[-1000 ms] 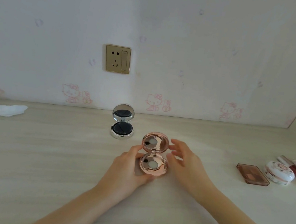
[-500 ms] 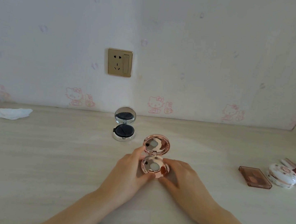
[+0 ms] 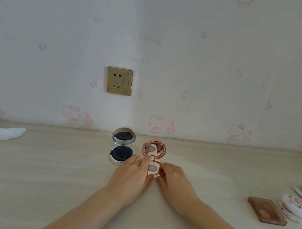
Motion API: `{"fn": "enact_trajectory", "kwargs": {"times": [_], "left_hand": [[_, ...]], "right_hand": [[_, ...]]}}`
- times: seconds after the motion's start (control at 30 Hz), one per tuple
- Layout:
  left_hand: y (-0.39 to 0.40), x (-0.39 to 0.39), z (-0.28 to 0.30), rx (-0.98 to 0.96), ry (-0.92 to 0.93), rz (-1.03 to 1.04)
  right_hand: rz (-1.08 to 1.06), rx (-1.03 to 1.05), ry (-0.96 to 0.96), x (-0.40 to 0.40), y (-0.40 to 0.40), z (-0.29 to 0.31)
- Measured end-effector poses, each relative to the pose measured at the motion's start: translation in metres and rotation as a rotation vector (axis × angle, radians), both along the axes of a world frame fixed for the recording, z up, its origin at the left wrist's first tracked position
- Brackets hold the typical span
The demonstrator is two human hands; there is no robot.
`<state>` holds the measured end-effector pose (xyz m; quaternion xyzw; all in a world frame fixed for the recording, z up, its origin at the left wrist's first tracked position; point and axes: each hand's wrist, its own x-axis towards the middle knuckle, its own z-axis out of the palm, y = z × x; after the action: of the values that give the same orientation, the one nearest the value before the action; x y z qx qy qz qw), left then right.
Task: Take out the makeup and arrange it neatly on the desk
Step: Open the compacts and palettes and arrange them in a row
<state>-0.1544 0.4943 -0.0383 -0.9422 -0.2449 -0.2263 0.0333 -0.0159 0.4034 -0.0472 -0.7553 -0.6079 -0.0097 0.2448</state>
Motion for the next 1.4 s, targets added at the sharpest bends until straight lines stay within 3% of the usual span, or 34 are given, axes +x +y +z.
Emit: {"fn": "enact_trajectory", "kwargs": {"times": [0.2,0.4,0.63,0.87,1.17,1.4], "left_hand": [[0.022,0.013,-0.009,0.168,-0.015,0.054],[0.028,0.019,-0.005,0.214,0.049,0.100],[0.031,0.020,0.000,0.135,0.085,0.091],[0.028,0.015,0.002,0.130,0.128,0.138],[-0.008,0.009,0.019,0.134,0.101,0.121],[-0.057,0.048,0.023,0.079,0.070,-0.050]], "right_hand": [[-0.023,-0.037,-0.003,0.000,0.021,0.003],[-0.050,-0.036,-0.016,0.002,0.034,0.002],[-0.070,-0.039,-0.066,0.003,0.042,-0.003],[-0.052,-0.037,0.008,0.002,0.035,0.004],[-0.077,-0.211,-0.134,0.015,-0.023,0.026],[-0.133,-0.207,-0.274,0.043,-0.102,0.047]]}}
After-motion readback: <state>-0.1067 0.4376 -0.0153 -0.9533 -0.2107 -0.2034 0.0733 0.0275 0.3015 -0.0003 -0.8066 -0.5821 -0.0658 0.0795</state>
